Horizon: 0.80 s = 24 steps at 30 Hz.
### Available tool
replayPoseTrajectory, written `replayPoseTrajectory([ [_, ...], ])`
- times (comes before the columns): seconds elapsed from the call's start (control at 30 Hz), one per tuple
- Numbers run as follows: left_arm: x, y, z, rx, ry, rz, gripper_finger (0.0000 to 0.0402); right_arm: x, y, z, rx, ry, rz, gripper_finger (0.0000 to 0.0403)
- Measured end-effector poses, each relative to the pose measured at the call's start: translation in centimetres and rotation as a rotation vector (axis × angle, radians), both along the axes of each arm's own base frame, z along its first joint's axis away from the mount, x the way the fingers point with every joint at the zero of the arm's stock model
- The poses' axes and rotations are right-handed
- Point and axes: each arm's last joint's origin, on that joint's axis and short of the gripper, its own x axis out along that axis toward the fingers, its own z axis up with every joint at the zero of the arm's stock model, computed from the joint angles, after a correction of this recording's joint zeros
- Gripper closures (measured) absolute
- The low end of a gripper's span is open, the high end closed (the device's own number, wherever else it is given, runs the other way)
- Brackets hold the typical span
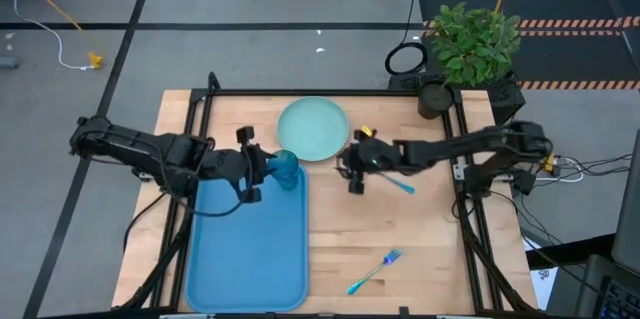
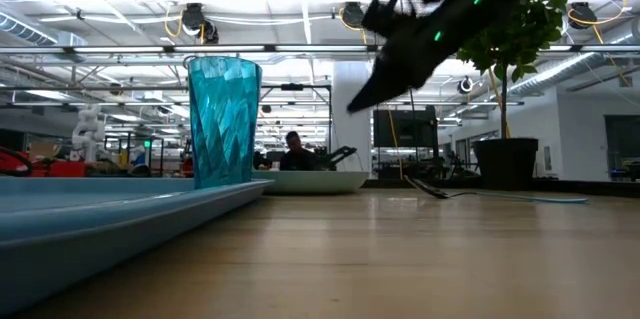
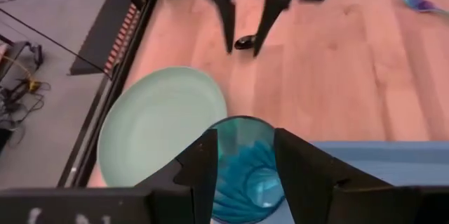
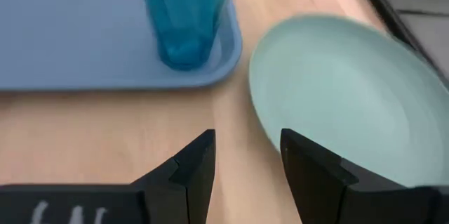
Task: Pick and place plate/cup/fork/spoon on tray
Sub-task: Put the green plate on the blue tray to the bottom left of the blue cup
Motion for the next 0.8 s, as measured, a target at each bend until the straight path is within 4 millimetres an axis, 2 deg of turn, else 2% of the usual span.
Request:
replayPoseTrajectory([
  [0.2, 0.2, 0.9, -0.4, -0.008, 0.001, 0.049, 0.0259, 2.3, -3.2, -3.1, -0.020, 0.061, 0.030, 0.0248],
  [0.3, 0.2, 1.2, -1.2, -0.023, 0.017, 0.079, 0.0259, 3.6, -4.0, -4.3, -0.080, 0.087, 0.064, 0.0248],
  [0.43, 0.1, 1.2, -2.2, -0.041, 0.039, 0.102, 0.0259, 5.3, -4.5, -4.9, -0.130, 0.098, 0.109, 0.0248],
  [0.63, 0.0, 1.1, -2.7, -0.059, 0.045, 0.116, 0.0259, 6.5, -5.7, -5.7, -0.090, 0.140, 0.178, 0.0248],
  [0.8, 0.1, 1.1, -2.6, -0.050, 0.043, 0.100, 0.0259, 6.3, -6.4, -6.5, -0.104, 0.197, 0.190, 0.0258],
])
